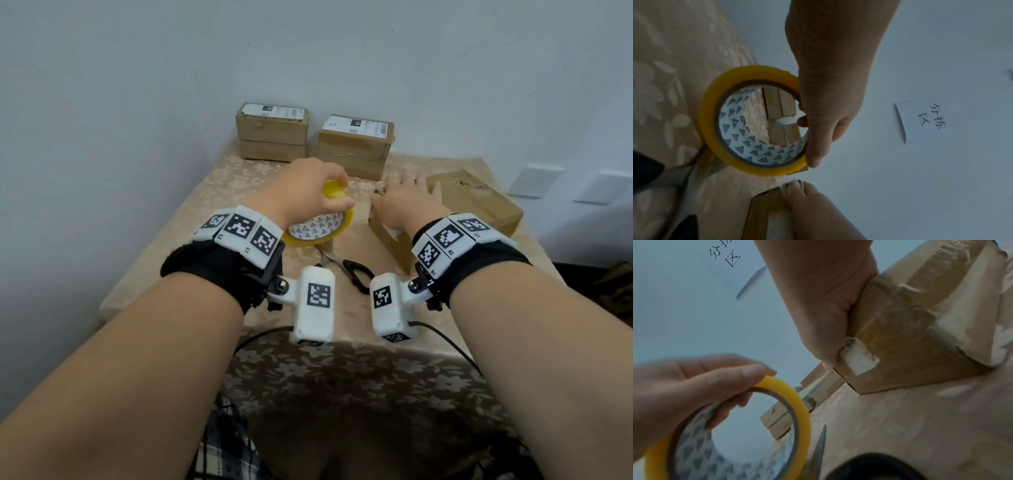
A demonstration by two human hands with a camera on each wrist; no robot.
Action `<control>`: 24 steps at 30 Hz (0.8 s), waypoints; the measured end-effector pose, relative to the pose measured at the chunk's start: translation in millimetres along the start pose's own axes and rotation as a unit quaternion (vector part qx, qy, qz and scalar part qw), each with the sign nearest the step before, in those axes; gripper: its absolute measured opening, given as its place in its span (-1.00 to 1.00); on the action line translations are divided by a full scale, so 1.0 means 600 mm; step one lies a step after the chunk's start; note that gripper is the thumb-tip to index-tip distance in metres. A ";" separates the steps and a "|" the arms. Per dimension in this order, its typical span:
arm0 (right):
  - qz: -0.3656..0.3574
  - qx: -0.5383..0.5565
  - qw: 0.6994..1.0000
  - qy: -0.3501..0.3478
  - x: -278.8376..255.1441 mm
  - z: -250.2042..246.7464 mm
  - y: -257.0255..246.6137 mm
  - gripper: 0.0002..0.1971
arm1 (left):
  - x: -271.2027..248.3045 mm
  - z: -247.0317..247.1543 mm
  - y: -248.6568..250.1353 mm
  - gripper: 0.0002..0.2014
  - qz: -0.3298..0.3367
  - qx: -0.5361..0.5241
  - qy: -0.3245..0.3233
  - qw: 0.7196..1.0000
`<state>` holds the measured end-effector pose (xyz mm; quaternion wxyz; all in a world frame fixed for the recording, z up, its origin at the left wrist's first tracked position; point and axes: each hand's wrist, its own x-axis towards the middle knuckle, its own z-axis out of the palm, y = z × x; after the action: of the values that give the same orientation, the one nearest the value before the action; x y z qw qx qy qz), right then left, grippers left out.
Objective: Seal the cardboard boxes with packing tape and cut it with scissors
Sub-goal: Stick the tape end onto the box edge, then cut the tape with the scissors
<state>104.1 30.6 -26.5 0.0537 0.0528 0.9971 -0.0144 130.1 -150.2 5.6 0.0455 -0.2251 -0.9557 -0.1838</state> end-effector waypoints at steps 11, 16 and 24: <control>-0.003 0.027 0.999 -0.019 -0.004 -0.010 -0.004 -0.37 | 0.005 0.014 0.004 -0.47 -0.002 0.048 0.022 0.999; -0.085 0.148 0.985 -0.001 -0.016 -0.031 0.025 -0.43 | 0.001 0.013 -0.001 -0.42 -0.002 0.029 0.040 0.999; -0.120 0.009 0.993 0.014 -0.057 0.008 0.049 -0.44 | -0.011 0.010 0.003 -0.42 -0.015 -0.009 0.020 1.000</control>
<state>141.4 56.1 -28.2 0.0369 -0.0668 0.9967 -0.0292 136.5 -149.1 -0.4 0.0598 -0.2077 -0.9562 -0.1974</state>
